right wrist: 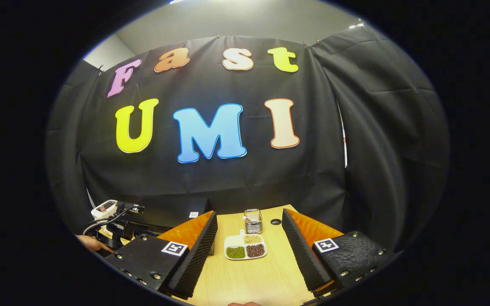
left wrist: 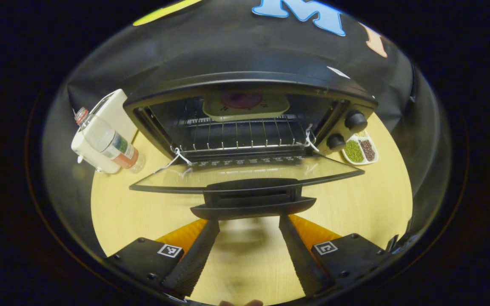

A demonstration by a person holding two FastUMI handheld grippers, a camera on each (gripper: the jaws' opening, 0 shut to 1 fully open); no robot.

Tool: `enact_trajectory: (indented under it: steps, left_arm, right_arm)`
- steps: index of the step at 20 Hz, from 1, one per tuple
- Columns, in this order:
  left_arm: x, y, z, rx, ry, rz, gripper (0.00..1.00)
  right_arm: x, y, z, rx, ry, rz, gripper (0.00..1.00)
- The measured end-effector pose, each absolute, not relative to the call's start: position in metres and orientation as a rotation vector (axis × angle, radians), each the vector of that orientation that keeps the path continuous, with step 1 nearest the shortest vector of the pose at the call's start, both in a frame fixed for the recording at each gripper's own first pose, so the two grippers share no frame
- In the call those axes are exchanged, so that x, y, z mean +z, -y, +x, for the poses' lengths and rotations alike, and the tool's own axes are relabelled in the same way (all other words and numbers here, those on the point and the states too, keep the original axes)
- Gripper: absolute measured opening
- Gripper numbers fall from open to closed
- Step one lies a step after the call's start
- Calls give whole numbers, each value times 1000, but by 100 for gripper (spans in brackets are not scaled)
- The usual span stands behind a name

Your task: Open the electric oven with the left hand, put the food in, and close the electric oven.

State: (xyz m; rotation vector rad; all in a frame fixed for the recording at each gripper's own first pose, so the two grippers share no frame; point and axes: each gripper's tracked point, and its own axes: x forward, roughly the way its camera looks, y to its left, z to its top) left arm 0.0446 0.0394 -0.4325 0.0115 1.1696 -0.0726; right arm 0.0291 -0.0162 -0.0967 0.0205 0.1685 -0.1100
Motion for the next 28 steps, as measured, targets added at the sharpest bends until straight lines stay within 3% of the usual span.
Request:
enact_trajectory:
  steps: [2,8,9,10,16,24,28]
  left_arm:
    - [-427,-42,51,-65,-1153,14,96]
    - [-387,-49,73,-38,-1000,1,100]
    - [-373,-50,75,-37,-955,-7,92]
    - [-355,-51,75,-36,-906,-13,96]
    - [-228,-51,61,-27,-577,-33,100]
    - [-31,-44,13,-8,-95,-29,100]
    - [-4,-36,2,-29,-33,27,100]
  right_arm:
    - [-97,18,28,-117,-171,20,93]
    - [-90,15,32,-104,-157,0,93]
    - [-88,11,34,-93,-151,-3,93]
    - [-86,8,37,-83,-146,-6,93]
    - [-55,-19,43,-5,-92,-6,93]
    - [0,-56,37,87,-14,-37,93]
    - [8,-65,34,91,5,-21,94]
